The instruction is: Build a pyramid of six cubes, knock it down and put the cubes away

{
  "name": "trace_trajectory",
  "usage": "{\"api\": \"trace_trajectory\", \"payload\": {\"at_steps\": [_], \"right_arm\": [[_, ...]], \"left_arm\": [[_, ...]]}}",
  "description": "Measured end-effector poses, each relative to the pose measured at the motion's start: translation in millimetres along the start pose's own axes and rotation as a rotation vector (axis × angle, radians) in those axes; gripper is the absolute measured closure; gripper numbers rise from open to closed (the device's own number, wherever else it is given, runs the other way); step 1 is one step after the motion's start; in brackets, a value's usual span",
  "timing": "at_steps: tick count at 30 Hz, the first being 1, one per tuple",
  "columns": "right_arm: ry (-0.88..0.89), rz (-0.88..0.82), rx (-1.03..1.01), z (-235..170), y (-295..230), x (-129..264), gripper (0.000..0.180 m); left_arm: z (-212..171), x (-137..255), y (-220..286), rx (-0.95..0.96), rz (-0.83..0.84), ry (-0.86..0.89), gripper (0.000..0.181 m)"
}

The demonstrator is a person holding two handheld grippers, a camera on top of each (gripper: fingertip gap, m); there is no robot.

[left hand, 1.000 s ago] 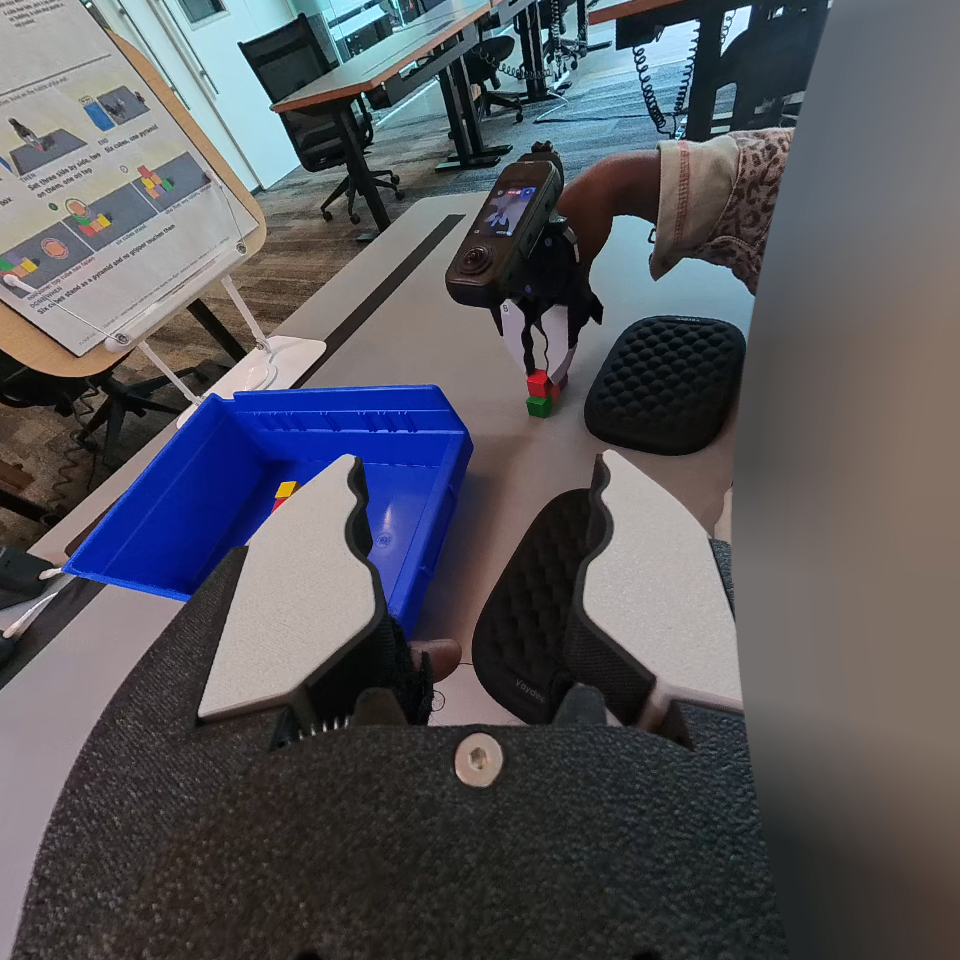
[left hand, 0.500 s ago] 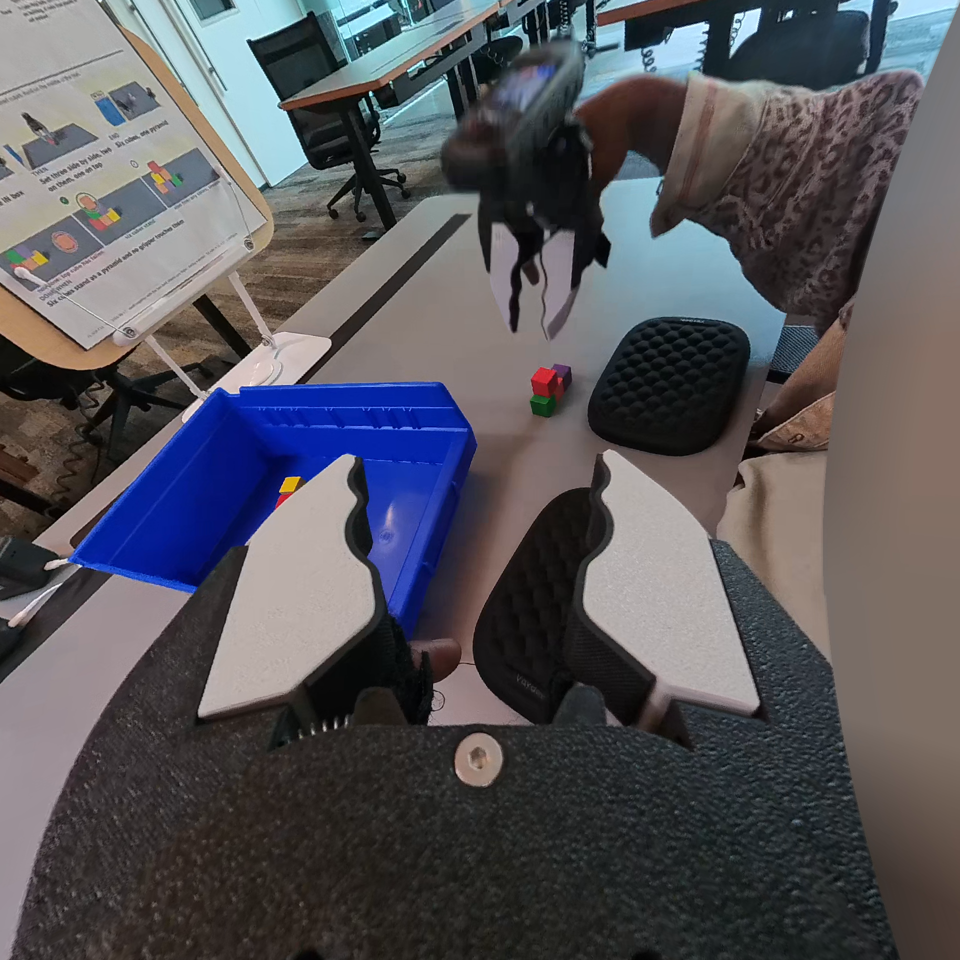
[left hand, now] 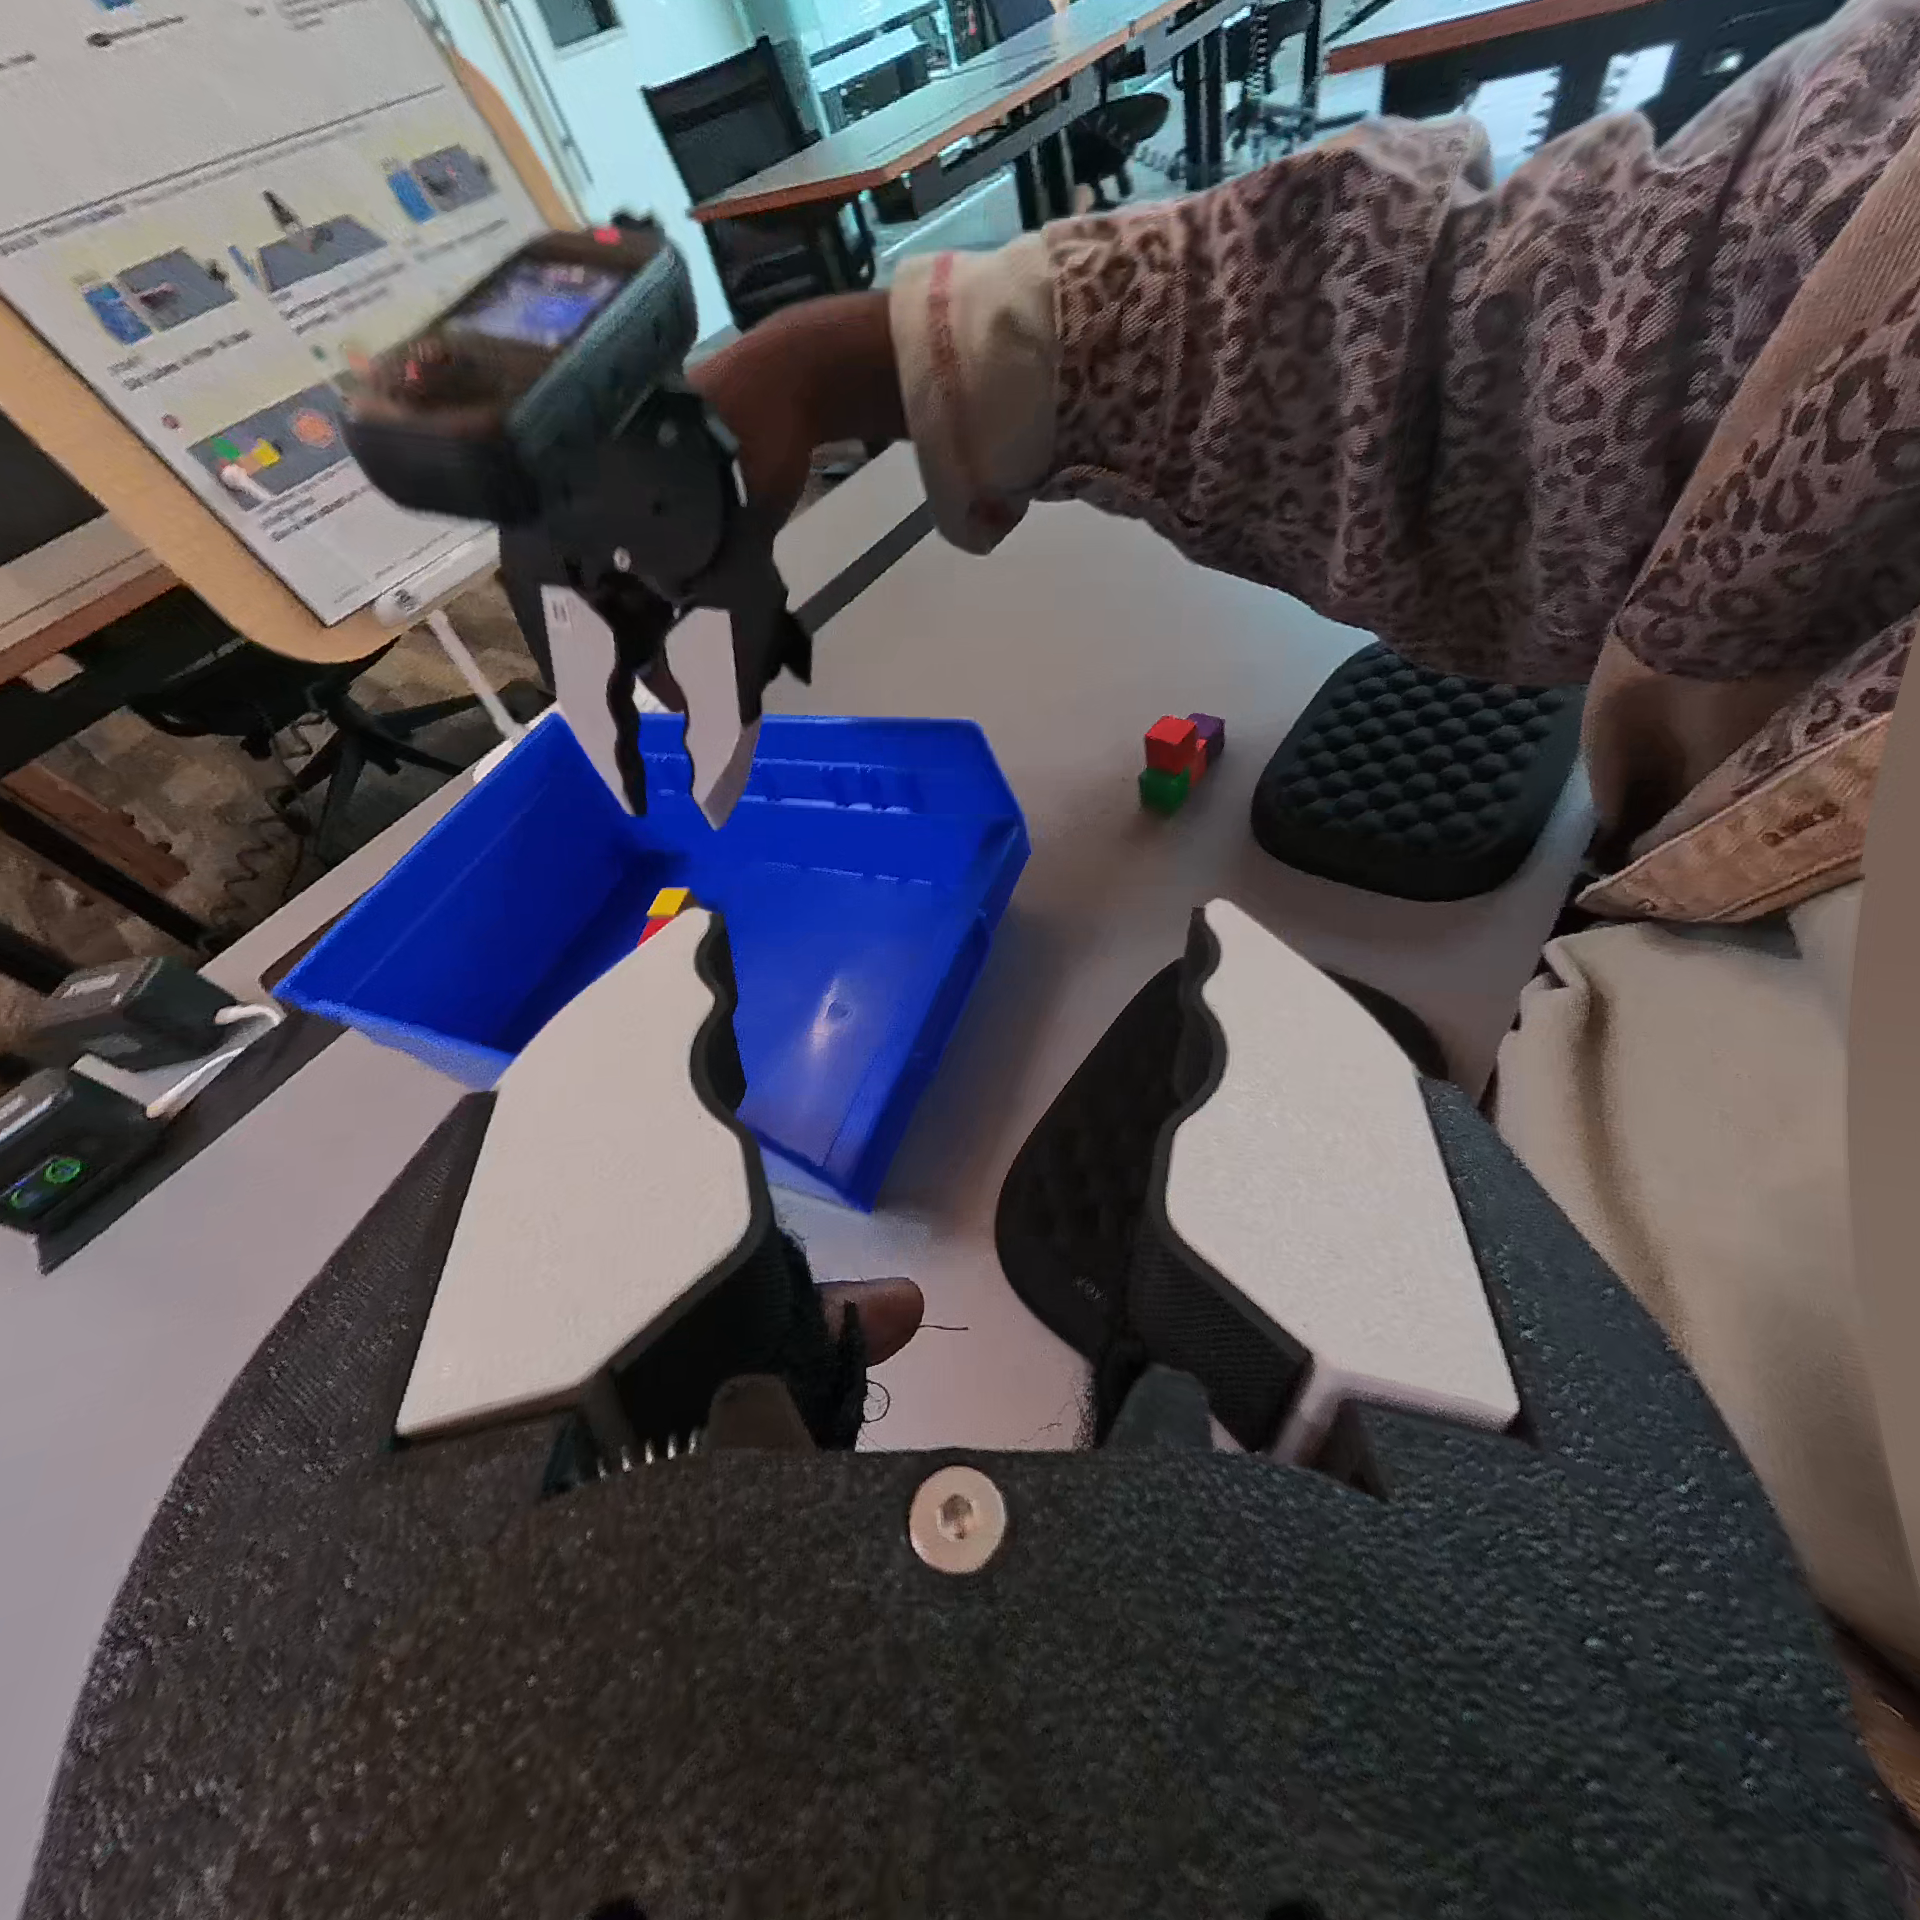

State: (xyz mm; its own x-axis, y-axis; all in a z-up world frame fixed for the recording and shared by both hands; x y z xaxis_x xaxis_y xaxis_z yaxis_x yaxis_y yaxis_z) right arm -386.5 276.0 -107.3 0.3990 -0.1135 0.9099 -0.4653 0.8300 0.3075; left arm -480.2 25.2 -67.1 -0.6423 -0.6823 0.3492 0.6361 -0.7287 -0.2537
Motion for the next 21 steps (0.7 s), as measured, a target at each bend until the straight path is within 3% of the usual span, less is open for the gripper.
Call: {"api": "trace_trajectory", "payload": {"at_steps": [6,12,17,21], "right_arm": [[-0.169,0.093,0.013,-19,44,-79,0.145],[-0.285,0.131,0.014,-38,60,-116,0.144],[-0.315,0.129,0.060,-40,54,-125,0.158],[-0.246,0.116,0.019,-25,42,-91,0.158]], "left_arm": [[-13,10,-15,0.064,0.051,0.001,0.098],[-15,10,-19,0.069,0.047,0.006,0.098],[-14,5,-18,0.060,0.028,-0.005,0.098],[-14,1,-18,0.063,0.024,-0.015,0.098]]}}
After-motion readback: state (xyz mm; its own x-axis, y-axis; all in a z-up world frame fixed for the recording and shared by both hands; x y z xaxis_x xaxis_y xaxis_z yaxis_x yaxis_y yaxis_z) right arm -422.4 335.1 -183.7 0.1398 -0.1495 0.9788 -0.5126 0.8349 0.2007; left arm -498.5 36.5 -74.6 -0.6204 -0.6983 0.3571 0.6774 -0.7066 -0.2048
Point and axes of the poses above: each gripper's, where its closed fingertips meet, x back along the fingers, z out of its top, y = z × x across the jaws, the point moved 7 cm from there along x, back along the fingers, and after that the axes turned 3 degrees about -y, right-handed, at the moved point
